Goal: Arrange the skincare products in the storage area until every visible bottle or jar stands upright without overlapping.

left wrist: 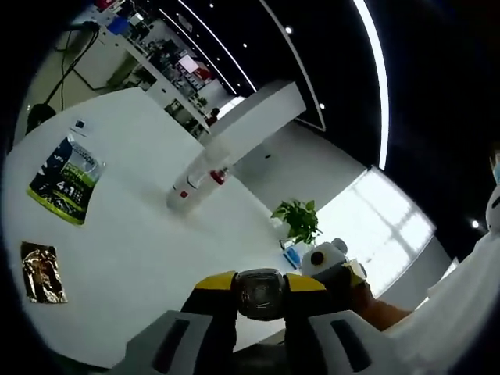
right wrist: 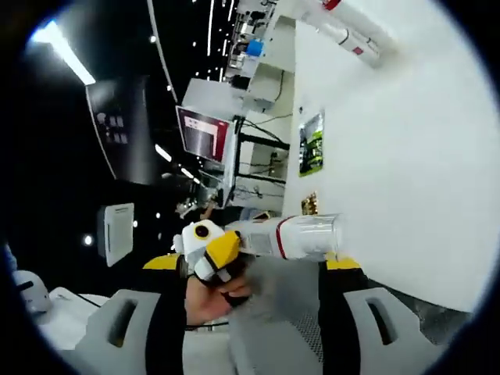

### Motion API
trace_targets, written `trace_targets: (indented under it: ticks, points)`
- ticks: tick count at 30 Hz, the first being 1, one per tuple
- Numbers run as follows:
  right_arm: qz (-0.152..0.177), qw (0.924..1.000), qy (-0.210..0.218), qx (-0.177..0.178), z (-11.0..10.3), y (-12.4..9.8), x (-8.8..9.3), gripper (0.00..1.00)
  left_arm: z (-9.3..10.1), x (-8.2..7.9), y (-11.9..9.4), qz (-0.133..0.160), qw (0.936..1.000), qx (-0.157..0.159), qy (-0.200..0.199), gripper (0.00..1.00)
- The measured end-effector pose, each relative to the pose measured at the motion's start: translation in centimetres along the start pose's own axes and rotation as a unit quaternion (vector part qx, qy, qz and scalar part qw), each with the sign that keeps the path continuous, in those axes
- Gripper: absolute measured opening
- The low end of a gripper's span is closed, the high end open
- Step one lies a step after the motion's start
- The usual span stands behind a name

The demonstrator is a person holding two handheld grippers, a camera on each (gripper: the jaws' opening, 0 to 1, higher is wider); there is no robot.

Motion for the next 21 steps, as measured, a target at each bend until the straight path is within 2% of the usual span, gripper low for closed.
trace_targets:
  ticks: [1, 3, 4, 5, 10, 12, 13, 17, 19, 21]
  points:
    - [0.010, 0.9996, 0.027, -0.003, 0.2, 0.0, -0.2, 0.57, 0.2, 0.1, 0.1, -0.007, 0.9999, -0.003, 0.015, 0.22]
    - [0.037, 0.9979, 0.053, -0.005, 0.5, 0.2, -0.7, 0.55, 0.8, 0.1, 0.4, -0.007, 0.9997, -0.002, 0.025, 0.22]
    - [0.038, 0.9969, 0.070, 0.000, 0.5, 0.2, -0.7, 0.54, 0.9, 0.0, 0.5, -0.008, 0.9993, -0.002, 0.038, 0.22]
    - [0.037, 0.9970, 0.067, -0.008, 0.5, 0.2, -0.7, 0.53, 0.9, -0.1, 0.5, -0.009, 0.9990, -0.003, 0.043, 0.22]
    - [0.043, 0.9950, 0.090, -0.001, 0.9, 0.1, -0.8, 0.44, 1.6, 0.3, 1.0, -0.025, 0.9946, -0.003, 0.101, 0.22]
    - [0.055, 0.9935, 0.100, 0.000, 1.0, -0.2, -0.8, 0.40, 1.8, 0.6, 1.1, -0.033, 0.9918, -0.006, 0.124, 0.22]
    - [0.059, 0.9928, 0.104, -0.003, 1.1, -0.3, -0.9, 0.39, 1.9, 0.7, 1.1, -0.035, 0.9884, -0.007, 0.147, 0.22]
    - [0.076, 0.9896, 0.121, -0.009, 1.4, -0.8, -0.9, 0.34, 2.2, 1.5, 1.2, -0.061, 0.9779, -0.013, 0.200, 0.22]
    - [0.077, 0.9894, 0.123, -0.007, 1.5, -1.1, -0.8, 0.27, 2.3, 1.8, 1.2, -0.068, 0.9756, -0.013, 0.208, 0.22]
    - [0.080, 0.9885, 0.128, -0.009, 1.6, -1.3, -0.9, 0.24, 2.2, 2.0, 1.3, -0.076, 0.9735, -0.018, 0.215, 0.22]
Point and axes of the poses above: the point that each gripper's makers call its tool centre point, and the gripper's own axes: y roughly forward along the fingers, z roughly to its right, x roughly out of its underside, the point moved 8 cm from there along -y, roughly backward along the fingers, and after that the axes turned 12 degrees about -y, right-handed, at the moved point
